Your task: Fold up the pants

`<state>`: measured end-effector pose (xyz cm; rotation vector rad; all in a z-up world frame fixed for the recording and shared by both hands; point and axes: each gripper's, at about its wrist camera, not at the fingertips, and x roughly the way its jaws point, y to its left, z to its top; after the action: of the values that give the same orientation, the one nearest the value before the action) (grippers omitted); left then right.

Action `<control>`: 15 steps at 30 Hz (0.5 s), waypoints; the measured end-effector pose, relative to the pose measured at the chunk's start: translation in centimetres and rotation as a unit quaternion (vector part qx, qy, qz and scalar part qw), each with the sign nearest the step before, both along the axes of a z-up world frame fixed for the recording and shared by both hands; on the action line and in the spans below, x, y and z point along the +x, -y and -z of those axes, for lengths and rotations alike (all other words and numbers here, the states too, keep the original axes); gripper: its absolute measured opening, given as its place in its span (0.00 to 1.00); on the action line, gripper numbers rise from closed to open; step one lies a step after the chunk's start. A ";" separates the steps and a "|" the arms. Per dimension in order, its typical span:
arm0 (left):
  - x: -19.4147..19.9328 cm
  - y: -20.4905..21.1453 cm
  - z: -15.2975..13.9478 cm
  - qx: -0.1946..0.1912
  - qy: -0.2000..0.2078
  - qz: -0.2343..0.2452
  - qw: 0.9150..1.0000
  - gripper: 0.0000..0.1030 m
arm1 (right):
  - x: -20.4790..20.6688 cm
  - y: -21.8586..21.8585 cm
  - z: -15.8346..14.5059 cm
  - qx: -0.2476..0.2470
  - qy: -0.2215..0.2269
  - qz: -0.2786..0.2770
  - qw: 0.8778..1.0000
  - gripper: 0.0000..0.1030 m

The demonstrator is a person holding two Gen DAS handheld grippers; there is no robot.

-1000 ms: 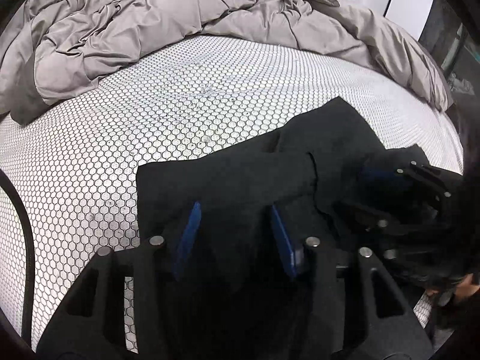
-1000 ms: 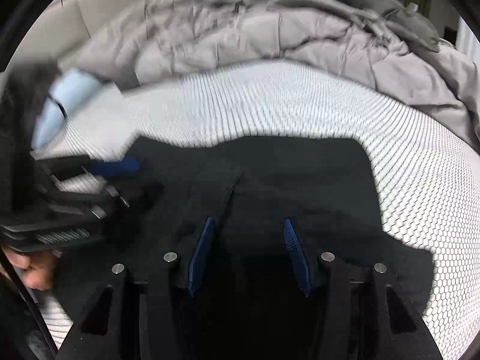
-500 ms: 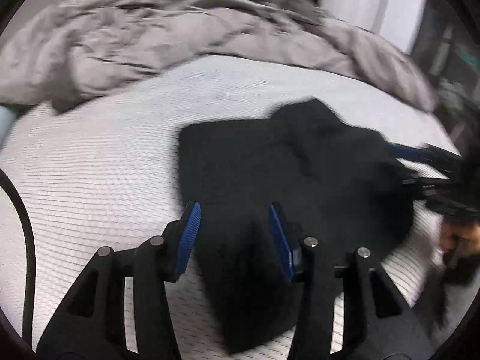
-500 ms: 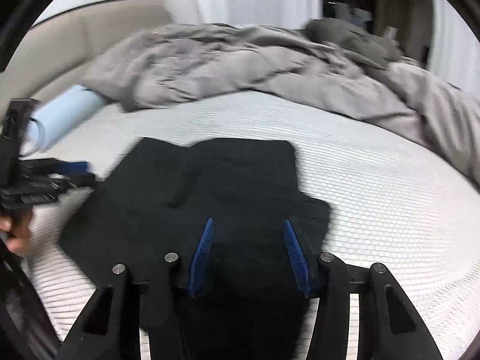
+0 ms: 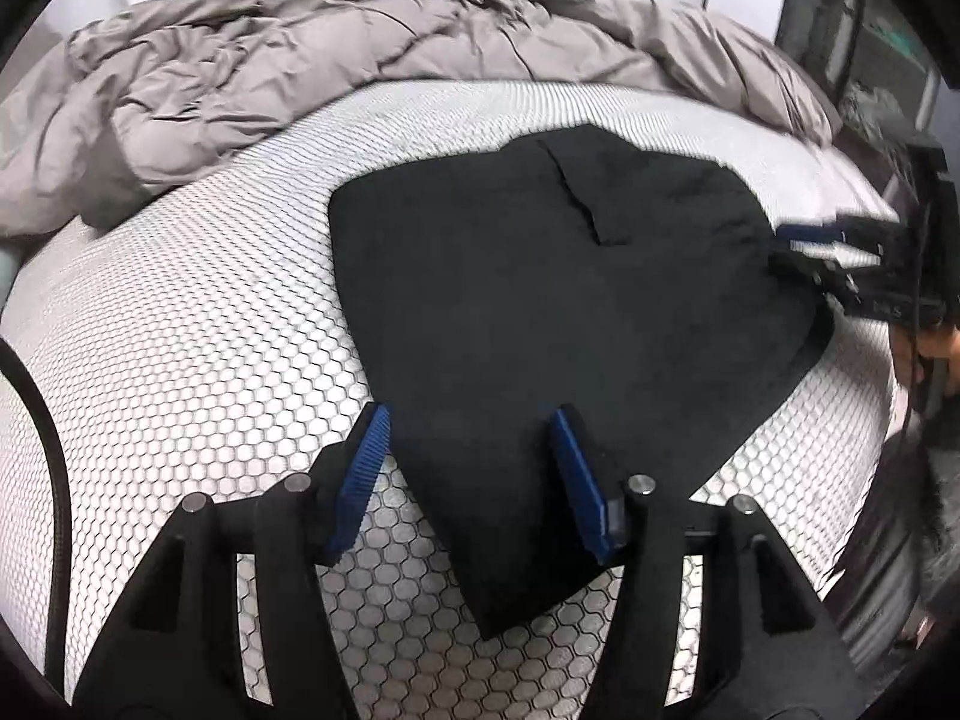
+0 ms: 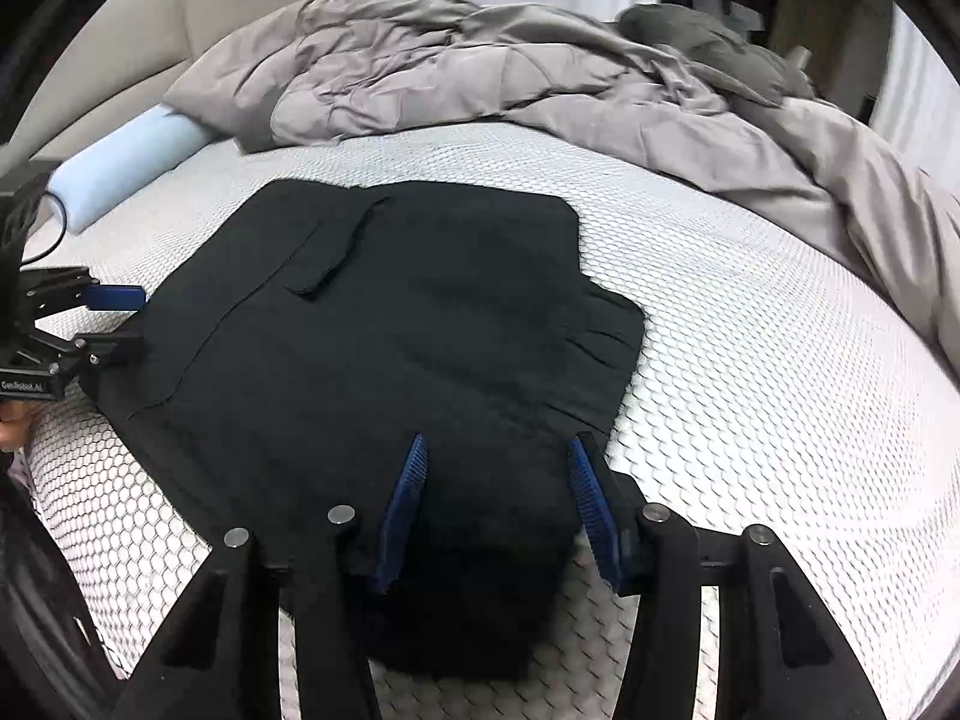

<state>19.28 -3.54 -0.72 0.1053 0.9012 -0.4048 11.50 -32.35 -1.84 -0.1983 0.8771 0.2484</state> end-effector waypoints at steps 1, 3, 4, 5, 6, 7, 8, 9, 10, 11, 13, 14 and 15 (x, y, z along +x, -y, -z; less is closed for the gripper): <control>-0.1 -0.2 -0.4 -0.010 0.003 0.003 1.000 0.52 | -0.4 0.3 -0.3 0.015 -0.003 -0.004 1.000 0.50; -0.6 0.5 -1.1 -0.028 0.012 0.016 0.999 0.52 | -0.9 0.9 -1.0 0.046 -0.003 -0.005 0.999 0.53; -0.9 1.3 -1.3 -0.035 0.013 0.030 0.999 0.53 | -0.9 1.0 -1.2 0.070 -0.008 -0.010 0.997 0.53; -1.1 2.2 -1.1 -0.029 0.012 0.046 0.998 0.53 | -0.8 0.9 -1.2 0.091 -0.017 -0.019 0.996 0.53; -1.1 3.0 -1.0 -0.017 0.011 0.053 0.998 0.53 | -0.6 0.5 -1.0 0.094 -0.020 -0.024 0.995 0.55; -1.3 3.9 -0.6 0.001 0.006 0.063 0.998 0.53 | -0.6 0.0 -0.8 0.080 -0.020 -0.029 0.996 0.60; -1.5 4.7 0.1 0.027 -0.001 0.075 0.997 0.53 | -0.8 -1.0 -0.4 0.045 -0.016 -0.037 0.998 0.60; -1.4 5.4 0.5 0.042 -0.001 0.082 0.996 0.53 | -1.0 -2.1 0.0 0.010 -0.011 -0.045 0.999 0.60; -1.7 5.6 0.8 0.056 0.002 0.088 0.995 0.54 | -1.3 -2.7 0.5 -0.038 -0.005 -0.051 0.998 0.60; -2.0 5.6 0.9 0.070 0.006 0.091 0.993 0.57 | -1.7 -3.0 0.9 -0.078 0.001 -0.050 0.996 0.61; -2.3 4.8 0.7 0.073 -0.001 0.092 0.993 0.60 | -1.8 -1.7 1.1 -0.084 -0.007 -0.032 0.996 0.70; -2.4 4.3 0.6 0.070 -0.005 0.090 0.993 0.61 | -1.7 -0.4 0.8 -0.047 -0.017 -0.023 0.998 0.71; -2.4 3.8 0.4 0.068 -0.007 0.086 0.994 0.62 | -1.5 0.6 0.6 -0.012 -0.031 -0.017 0.999 0.71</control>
<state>16.91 -7.39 -1.15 0.3070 0.9364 -0.5041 9.96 -32.94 -2.47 -0.2296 0.9395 0.2769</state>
